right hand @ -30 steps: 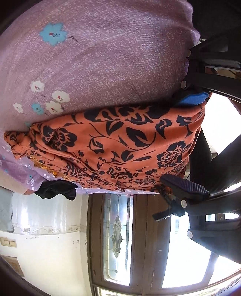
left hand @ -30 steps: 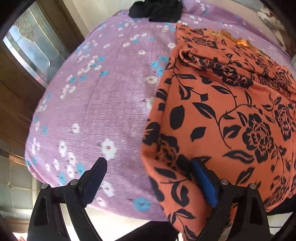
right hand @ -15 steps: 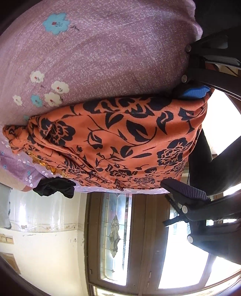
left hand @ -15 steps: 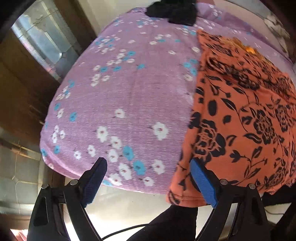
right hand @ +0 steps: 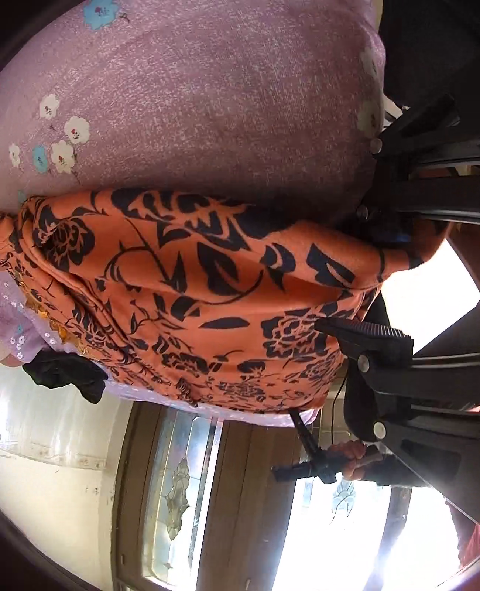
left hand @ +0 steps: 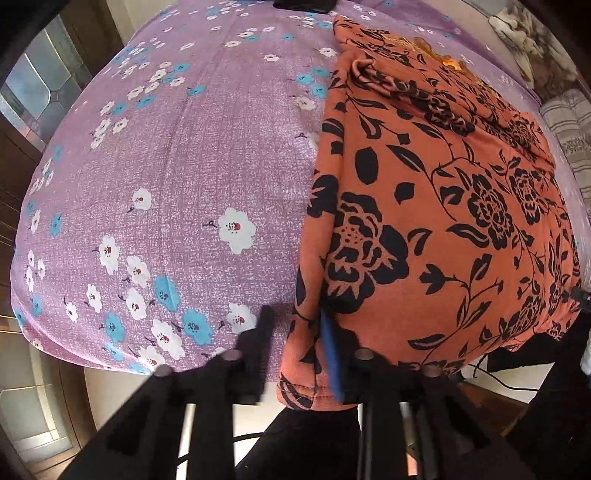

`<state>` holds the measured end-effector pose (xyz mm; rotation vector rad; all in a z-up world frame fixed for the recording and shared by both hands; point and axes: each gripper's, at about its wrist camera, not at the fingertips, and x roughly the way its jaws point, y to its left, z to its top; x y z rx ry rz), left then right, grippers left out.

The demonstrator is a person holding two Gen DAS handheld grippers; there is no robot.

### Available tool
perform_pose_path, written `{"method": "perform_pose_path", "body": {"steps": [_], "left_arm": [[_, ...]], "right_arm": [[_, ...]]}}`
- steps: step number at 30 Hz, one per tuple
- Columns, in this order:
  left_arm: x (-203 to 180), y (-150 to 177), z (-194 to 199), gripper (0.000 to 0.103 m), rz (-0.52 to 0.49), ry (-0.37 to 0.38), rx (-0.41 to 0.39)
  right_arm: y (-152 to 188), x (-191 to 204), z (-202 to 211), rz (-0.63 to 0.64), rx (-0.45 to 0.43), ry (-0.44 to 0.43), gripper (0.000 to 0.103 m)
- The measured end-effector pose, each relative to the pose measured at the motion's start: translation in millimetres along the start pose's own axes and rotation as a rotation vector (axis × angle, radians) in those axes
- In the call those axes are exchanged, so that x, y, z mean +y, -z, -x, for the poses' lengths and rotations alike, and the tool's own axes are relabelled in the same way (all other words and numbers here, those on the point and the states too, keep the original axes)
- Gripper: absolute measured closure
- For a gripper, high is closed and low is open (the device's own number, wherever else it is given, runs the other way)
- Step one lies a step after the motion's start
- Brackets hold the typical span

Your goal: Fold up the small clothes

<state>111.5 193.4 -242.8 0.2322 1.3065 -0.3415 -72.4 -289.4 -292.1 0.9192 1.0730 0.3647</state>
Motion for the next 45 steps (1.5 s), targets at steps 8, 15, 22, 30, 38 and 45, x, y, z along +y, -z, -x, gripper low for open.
{"method": "perform_pose_path", "body": {"steps": [8, 15, 22, 30, 38, 45], "left_arm": [[-16, 7, -2, 0.081, -0.104, 0.011, 0.032], [-40, 8, 1, 0.091, -0.164, -0.038, 0.031], [-64, 3, -1, 0.096, -0.181, -0.033, 0.037], [-52, -45, 69, 0.097, -0.07, 0.171, -0.208], [-27, -185, 84, 0.097, 0.059, 0.204, -0.354], [-27, -303, 9, 0.093, 0.243, 0.191, -0.334]], "right_arm": [[23, 15, -26, 0.078, 0.084, 0.097, 0.084], [27, 10, -37, 0.042, 0.159, 0.08, 0.09], [18, 35, -21, 0.132, 0.061, -0.011, 0.091], [-43, 79, 42, 0.319, -0.268, -0.03, 0.092], [-186, 83, 65, 0.229, -0.573, -0.007, 0.093], [-297, 6, 31, -0.036, -0.565, 0.023, 0.092]]}}
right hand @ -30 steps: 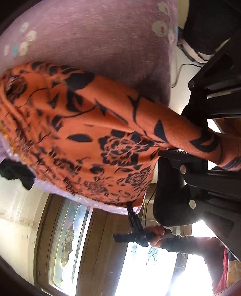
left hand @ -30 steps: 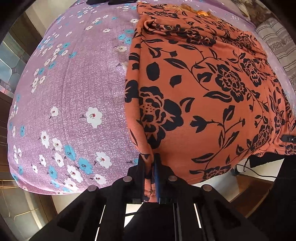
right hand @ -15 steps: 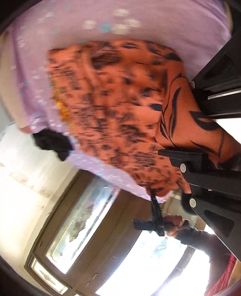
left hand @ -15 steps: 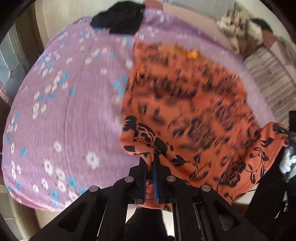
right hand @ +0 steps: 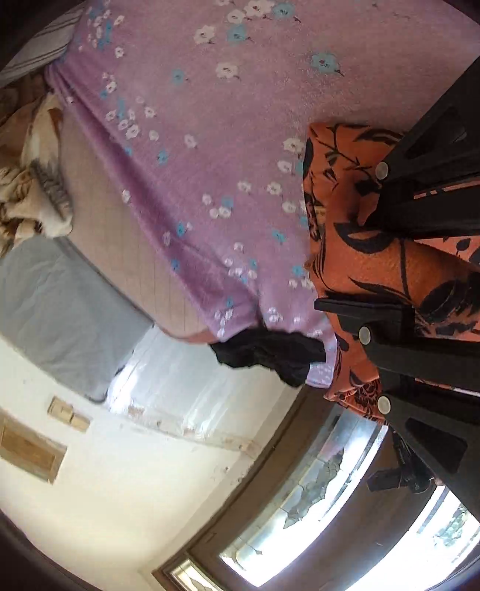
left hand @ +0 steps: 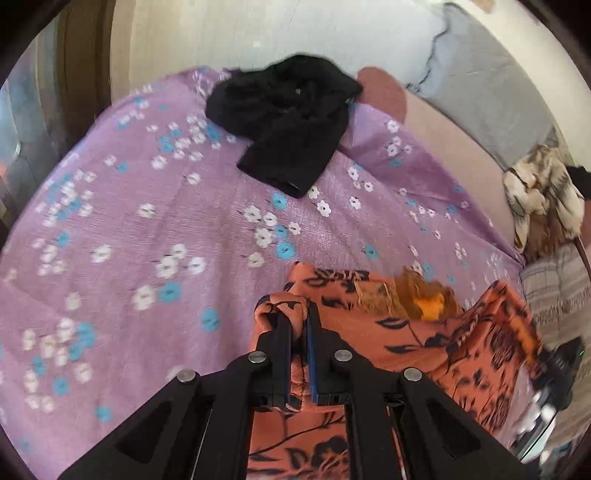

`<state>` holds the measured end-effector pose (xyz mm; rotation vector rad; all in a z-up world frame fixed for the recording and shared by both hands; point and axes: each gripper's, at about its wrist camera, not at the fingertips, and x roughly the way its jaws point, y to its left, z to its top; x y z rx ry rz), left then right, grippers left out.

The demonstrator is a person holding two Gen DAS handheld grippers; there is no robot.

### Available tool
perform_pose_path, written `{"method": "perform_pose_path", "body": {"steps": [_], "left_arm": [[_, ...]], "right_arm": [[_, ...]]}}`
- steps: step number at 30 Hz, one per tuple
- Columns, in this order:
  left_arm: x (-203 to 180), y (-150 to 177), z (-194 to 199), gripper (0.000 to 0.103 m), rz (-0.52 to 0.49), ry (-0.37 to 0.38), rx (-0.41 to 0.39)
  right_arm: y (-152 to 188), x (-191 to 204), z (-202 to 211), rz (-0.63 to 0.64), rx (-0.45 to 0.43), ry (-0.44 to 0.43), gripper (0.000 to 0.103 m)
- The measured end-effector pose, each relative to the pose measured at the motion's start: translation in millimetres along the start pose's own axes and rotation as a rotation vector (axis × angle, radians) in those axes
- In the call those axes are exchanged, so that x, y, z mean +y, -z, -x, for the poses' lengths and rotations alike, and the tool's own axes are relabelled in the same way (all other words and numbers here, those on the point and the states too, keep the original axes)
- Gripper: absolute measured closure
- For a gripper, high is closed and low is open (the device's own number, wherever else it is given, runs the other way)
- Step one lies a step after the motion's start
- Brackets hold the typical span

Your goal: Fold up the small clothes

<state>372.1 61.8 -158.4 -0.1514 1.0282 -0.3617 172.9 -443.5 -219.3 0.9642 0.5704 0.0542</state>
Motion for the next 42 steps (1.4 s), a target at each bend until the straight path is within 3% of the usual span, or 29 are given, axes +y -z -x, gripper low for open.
{"method": "perform_pose_path", "body": {"steps": [3, 8, 11, 14, 15, 16, 17, 18, 19, 20, 23, 25, 27, 29, 32, 35, 38, 42], "left_arm": [[1, 0, -37, 0.092, 0.068, -0.031, 0.005], [27, 17, -41, 0.083, 0.247, -0.04, -0.08], [42, 30, -14, 0.069, 0.34, -0.091, -0.192], [41, 41, 15, 0.062, 0.365, -0.147, -0.266], [36, 46, 26, 0.062, 0.363, -0.155, -0.282], [27, 53, 37, 0.062, 0.354, -0.154, -0.306], [17, 60, 45, 0.057, 0.336, -0.149, -0.322], [4, 69, 52, 0.051, 0.308, -0.15, -0.335], [-11, 79, 57, 0.041, 0.279, -0.163, -0.345], [-24, 87, 59, 0.038, 0.256, -0.176, -0.35], [-58, 117, 56, 0.038, 0.188, -0.168, -0.366], [-72, 123, 41, 0.038, 0.142, -0.215, -0.292], [-72, 119, 25, 0.038, 0.141, -0.214, -0.212], [-62, 116, 11, 0.038, 0.176, -0.225, -0.165], [-47, 114, -1, 0.038, 0.224, -0.276, -0.127], [-35, 106, 0, 0.038, 0.258, -0.341, -0.145], [-23, 96, -6, 0.038, 0.298, -0.382, -0.108], [3, 90, -5, 0.038, 0.397, -0.352, -0.078]], "right_arm": [[-7, -39, -32, -0.204, 0.142, 0.074, 0.089], [-25, -47, -13, -0.235, 0.107, -0.026, 0.089], [-28, -46, 0, -0.25, 0.093, -0.05, 0.089], [-28, -45, 3, -0.271, 0.086, -0.116, 0.085], [-27, -45, 3, -0.282, 0.085, -0.133, 0.08], [-26, -47, 5, -0.303, 0.08, -0.143, 0.057], [-24, -50, 8, -0.339, 0.059, -0.152, 0.015], [-22, -54, 16, -0.388, 0.007, -0.172, 0.001], [-20, -57, 22, -0.424, -0.037, -0.23, 0.0], [-21, -56, 27, -0.434, -0.053, -0.285, 0.0], [-25, -30, 38, -0.308, -0.037, -0.296, 0.0], [-18, -6, 35, -0.19, 0.034, -0.238, 0.0], [-2, 13, 22, -0.09, 0.098, -0.157, 0.004], [14, 21, 0, -0.032, 0.18, -0.088, 0.026], [30, 27, -33, 0.052, 0.242, 0.025, 0.049], [43, 46, -64, 0.228, 0.274, 0.166, 0.05], [60, 71, -102, 0.346, 0.373, 0.137, 0.05], [94, 120, -171, 0.545, 0.476, 0.157, 0.05]]}}
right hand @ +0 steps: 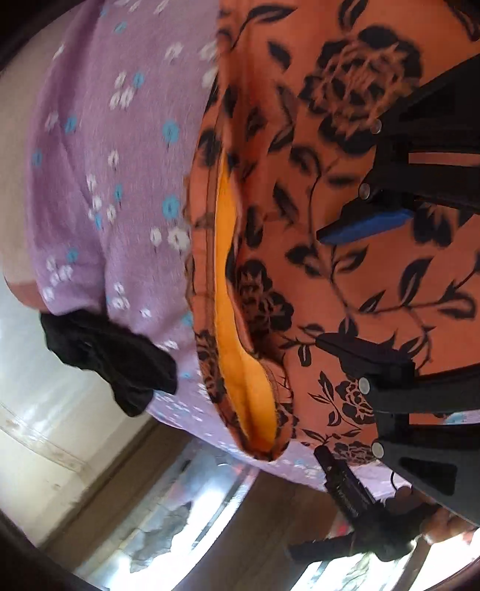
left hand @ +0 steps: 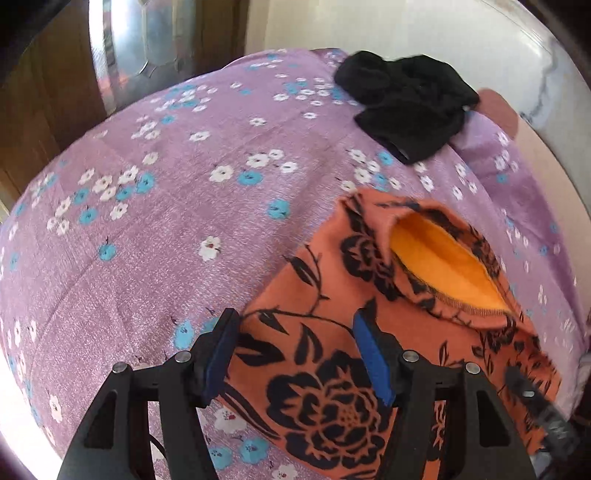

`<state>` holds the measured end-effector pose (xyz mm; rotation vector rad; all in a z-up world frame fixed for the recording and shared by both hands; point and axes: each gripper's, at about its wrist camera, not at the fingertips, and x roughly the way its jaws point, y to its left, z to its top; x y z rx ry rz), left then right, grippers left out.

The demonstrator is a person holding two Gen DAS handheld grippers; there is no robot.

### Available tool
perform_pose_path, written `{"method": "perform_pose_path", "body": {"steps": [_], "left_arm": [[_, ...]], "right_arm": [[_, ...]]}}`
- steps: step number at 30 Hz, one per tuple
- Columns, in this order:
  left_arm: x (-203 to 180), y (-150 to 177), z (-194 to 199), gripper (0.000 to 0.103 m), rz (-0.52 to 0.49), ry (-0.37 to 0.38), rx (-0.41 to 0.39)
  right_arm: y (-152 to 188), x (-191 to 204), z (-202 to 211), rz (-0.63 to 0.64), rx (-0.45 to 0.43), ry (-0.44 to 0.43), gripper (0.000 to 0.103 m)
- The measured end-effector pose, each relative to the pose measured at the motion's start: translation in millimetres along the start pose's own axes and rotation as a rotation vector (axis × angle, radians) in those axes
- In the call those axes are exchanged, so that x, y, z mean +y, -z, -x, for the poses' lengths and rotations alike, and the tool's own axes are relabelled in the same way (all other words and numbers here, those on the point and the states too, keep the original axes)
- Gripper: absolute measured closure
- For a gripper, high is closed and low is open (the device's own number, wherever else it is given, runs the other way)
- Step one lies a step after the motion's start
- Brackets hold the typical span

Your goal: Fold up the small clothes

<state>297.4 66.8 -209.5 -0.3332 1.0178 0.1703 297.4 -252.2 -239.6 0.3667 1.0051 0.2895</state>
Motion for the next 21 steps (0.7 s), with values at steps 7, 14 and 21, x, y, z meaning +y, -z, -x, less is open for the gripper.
{"method": "perform_pose_path", "body": {"steps": [7, 14, 21], "left_arm": [[13, -12, -17, 0.038, 0.02, -0.041, 0.043], [-3, -14, -8, 0.038, -0.049, 0.004, -0.005], [-20, -3, -12, 0.038, -0.112, -0.02, 0.024]], "right_arm": [[-69, 45, -72, 0.021, -0.037, 0.109, 0.05], [-68, -4, 15, -0.153, -0.328, -0.001, 0.05], [11, -85, 109, -0.301, -0.289, 0.127, 0.05]]}}
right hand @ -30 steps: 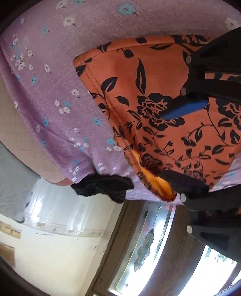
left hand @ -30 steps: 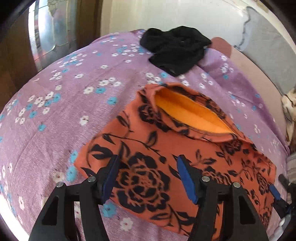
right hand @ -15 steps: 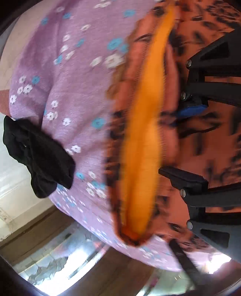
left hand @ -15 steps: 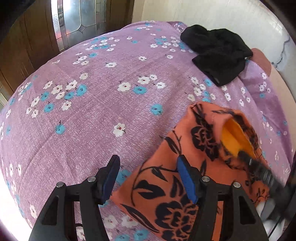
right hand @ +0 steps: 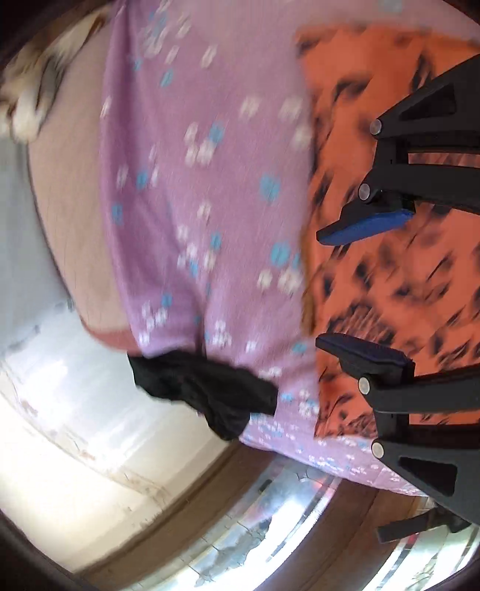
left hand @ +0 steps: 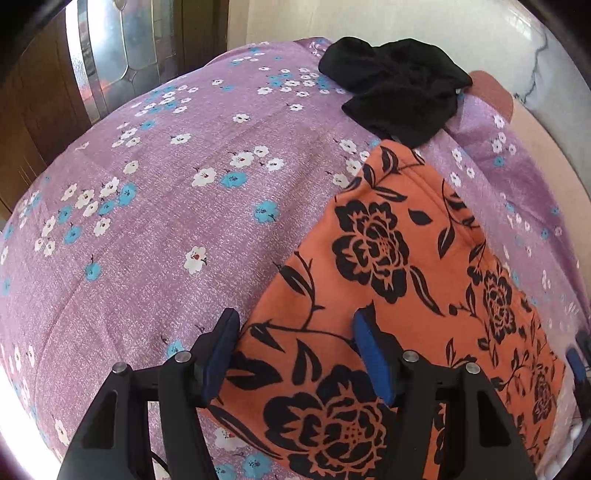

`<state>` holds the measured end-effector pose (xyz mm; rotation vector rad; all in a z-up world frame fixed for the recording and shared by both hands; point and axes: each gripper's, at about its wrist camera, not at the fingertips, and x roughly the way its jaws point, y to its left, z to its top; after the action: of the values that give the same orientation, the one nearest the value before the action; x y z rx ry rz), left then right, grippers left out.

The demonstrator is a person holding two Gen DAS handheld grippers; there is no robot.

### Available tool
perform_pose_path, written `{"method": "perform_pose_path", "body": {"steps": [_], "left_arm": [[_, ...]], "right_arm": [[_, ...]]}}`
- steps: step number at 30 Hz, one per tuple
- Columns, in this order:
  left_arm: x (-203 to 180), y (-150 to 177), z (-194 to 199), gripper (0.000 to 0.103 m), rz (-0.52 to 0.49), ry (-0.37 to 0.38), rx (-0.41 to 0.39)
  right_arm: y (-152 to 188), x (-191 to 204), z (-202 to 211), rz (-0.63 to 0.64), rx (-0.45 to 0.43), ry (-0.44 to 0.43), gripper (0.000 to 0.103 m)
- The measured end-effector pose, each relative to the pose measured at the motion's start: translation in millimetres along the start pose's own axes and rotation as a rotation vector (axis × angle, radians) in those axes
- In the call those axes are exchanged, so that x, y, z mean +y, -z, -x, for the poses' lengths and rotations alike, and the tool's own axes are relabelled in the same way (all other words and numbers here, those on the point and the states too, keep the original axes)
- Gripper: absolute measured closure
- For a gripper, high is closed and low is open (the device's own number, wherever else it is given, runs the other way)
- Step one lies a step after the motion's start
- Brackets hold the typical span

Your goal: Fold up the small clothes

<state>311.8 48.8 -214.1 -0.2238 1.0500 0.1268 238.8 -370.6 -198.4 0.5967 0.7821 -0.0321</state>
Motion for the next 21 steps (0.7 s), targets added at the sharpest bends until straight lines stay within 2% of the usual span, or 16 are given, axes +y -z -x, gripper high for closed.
{"method": "perform_pose_path", "body": {"steps": [2, 4, 7, 10, 12, 13, 15, 17, 19, 20, 21], "left_arm": [[-5, 3, 0, 0.038, -0.024, -0.03, -0.01], [-6, 5, -4, 0.037, -0.029, -0.046, 0.0], [-7, 7, -12, 0.032, -0.048, -0.08, 0.017], [-7, 8, -7, 0.031, -0.054, -0.089, -0.005], [-12, 10, 7, 0.031, -0.073, -0.098, -0.08], [-18, 12, 14, 0.031, -0.102, -0.099, -0.117], [-36, 18, 22, 0.031, -0.186, -0.051, -0.151], [-54, 28, 19, 0.031, -0.26, 0.004, -0.126], [-73, 40, 8, 0.029, -0.344, 0.031, -0.057], [-83, 46, -2, 0.026, -0.394, 0.011, -0.016], [-90, 52, -7, 0.025, -0.447, -0.043, -0.019]], "right_arm": [[12, -32, 18, -0.063, 0.023, 0.006, 0.049], [29, -68, 25, -0.175, 0.059, -0.031, 0.049], [45, -98, 23, -0.279, 0.074, -0.085, 0.06], [41, -88, 31, -0.263, 0.05, -0.114, 0.06], [39, -72, 37, -0.22, 0.039, -0.161, 0.06], [40, -63, 40, -0.198, 0.047, -0.184, 0.06], [45, -46, 41, -0.153, 0.074, -0.221, 0.06], [53, -27, 29, -0.104, 0.138, -0.238, 0.06], [65, -16, 11, -0.072, 0.215, -0.21, 0.06], [72, -13, -3, -0.053, 0.276, -0.17, 0.06], [79, -12, -15, -0.042, 0.322, -0.126, 0.06]]}}
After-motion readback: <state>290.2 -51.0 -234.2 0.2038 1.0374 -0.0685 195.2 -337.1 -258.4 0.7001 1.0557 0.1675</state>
